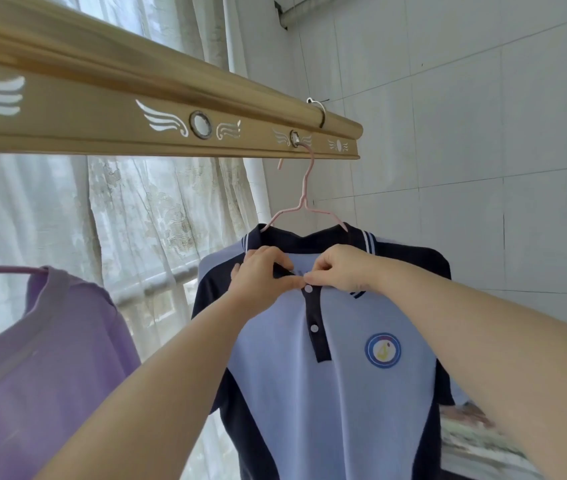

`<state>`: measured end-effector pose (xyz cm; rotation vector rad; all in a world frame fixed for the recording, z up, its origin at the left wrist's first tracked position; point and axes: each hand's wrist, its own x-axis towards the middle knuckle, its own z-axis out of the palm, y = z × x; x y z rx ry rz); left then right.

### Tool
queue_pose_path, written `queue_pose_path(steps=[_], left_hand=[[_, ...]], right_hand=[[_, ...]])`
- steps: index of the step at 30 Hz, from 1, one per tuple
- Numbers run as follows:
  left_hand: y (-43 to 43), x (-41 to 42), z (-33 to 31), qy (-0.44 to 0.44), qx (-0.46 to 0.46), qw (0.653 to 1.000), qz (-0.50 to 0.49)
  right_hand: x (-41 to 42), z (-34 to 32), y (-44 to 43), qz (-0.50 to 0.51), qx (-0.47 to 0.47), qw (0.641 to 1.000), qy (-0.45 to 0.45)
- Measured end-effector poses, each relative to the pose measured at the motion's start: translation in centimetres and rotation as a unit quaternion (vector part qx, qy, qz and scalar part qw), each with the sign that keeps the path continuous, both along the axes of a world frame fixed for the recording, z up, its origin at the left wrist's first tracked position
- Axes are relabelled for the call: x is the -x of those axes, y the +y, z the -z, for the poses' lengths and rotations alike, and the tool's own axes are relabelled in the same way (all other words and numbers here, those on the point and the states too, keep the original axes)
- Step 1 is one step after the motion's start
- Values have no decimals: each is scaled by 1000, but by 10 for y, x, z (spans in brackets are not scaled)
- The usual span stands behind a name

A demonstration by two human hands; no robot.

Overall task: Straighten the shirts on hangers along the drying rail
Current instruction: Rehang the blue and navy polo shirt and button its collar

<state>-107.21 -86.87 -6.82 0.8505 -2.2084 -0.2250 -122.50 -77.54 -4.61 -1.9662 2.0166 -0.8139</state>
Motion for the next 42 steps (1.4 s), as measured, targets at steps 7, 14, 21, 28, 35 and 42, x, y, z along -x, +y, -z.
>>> queue_pose_path(steps=[7,14,21,28,35,42], left_hand=[[-37,-36,-13,131,-39,976,-167],[-84,-61,-11,-50,-118,969,-213],[-89,-50,4,128,-264,925,-241],[-103,-35,47,119,-332,905,-238],[-114,-22,92,112,-398,884,-217],[-79,-1,151,91,-454,870,-170]], right_hand=[[43,7,13,234,325,893,205],[84,24,21,218,167,959,69],[84,39,25,347,280,892,-72],[93,80,28,347,104,918,-163],[98,96,34,421,-69,903,-47],[77,126,32,452,-136,881,-23]])
